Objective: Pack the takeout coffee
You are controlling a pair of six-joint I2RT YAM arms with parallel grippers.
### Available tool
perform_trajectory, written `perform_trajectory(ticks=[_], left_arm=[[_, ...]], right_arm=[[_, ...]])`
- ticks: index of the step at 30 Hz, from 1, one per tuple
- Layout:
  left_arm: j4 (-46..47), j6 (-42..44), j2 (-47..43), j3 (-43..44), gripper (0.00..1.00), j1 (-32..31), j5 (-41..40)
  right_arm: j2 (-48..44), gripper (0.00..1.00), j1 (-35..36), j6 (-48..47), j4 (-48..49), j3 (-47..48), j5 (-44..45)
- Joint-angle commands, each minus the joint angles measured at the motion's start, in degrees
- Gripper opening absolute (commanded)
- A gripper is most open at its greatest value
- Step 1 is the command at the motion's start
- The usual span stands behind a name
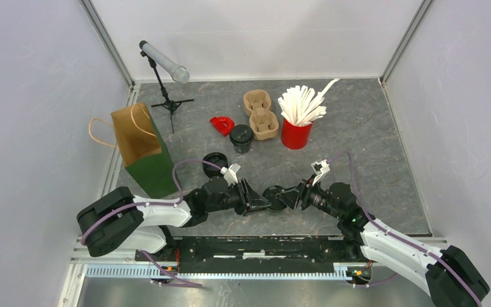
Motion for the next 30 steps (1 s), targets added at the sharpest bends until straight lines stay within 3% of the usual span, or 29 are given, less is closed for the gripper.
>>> perform_trajectory(ticks=[1,8,13,18,24,30], left_arm=[[1.40,-1.79,1.98,-0.35,0.42,-0.39,-2.20],[-6.40,-0.40,1.59,-1.04,0.28,-0.44,-4.96],[-11.71,0.93,1.39,-0.45,0.27,-0.41,-5.89],[-13.38,3.21,-2.40,2.74,0.39,-0.44,-6.00],[-29.67,14.00,-6.73,15.30,0.56,-0.28,-8.77],[-37.56,19.49,-7.03,21.26,0.59,0.09,-11.50]], right_arm=[[0.59,0.64,0.30,-0.96,-2.83,-2.15,1.04],[0.06,0.64,0.26,-0.90,-2.88,-5.13,1.39],[-0.52,0.64,0.21,-0.52,-2.48,-6.88,1.45],[-1.03,0.64,0.26,-0.68,-3.44,-4.84,1.84],[0.15,0.67,0.15,-2.42,-6.74,0.54,3.18],[0.68,0.79,-0.17,-3.50,-9.66,4.86,3.57]])
